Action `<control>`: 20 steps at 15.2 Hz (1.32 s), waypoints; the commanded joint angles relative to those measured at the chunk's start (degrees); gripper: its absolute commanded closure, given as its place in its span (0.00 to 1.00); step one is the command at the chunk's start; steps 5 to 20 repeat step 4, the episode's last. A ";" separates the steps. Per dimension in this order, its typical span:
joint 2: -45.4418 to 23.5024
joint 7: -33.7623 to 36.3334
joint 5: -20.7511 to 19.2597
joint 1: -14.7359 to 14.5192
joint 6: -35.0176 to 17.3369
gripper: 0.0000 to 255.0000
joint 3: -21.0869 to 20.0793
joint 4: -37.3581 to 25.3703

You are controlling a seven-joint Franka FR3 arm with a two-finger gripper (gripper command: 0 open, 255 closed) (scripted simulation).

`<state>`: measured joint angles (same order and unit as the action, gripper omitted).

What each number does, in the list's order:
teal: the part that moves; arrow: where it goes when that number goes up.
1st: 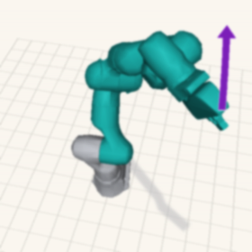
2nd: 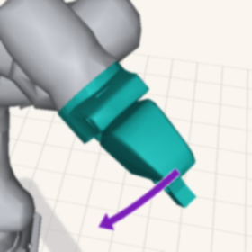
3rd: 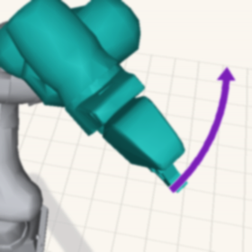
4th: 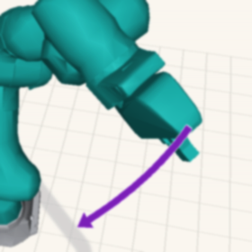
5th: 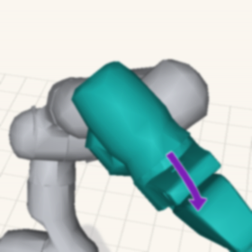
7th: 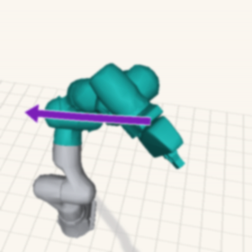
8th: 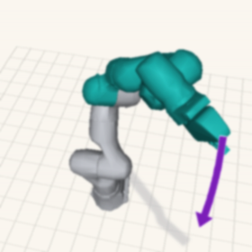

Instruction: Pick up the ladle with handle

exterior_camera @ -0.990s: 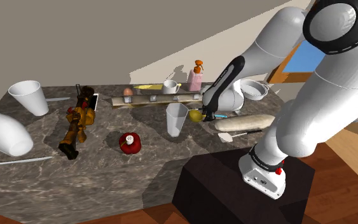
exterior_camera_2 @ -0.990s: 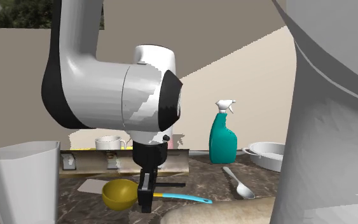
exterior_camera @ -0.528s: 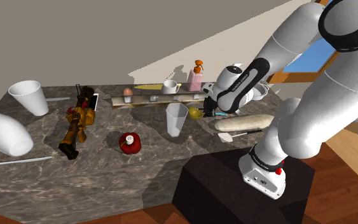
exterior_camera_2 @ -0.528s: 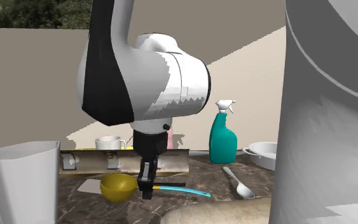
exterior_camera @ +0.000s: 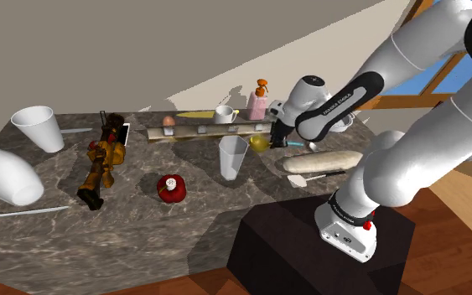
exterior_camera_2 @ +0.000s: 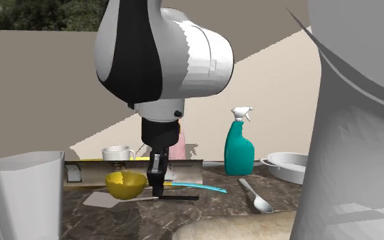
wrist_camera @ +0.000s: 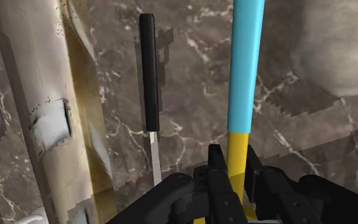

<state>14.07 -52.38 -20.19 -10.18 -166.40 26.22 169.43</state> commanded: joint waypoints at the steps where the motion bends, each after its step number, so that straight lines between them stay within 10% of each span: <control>1: 3.11 0.53 -0.68 0.73 3.18 1.00 -0.78 -0.03; 20: 4.57 0.57 -0.76 0.94 4.73 1.00 -1.05 -0.13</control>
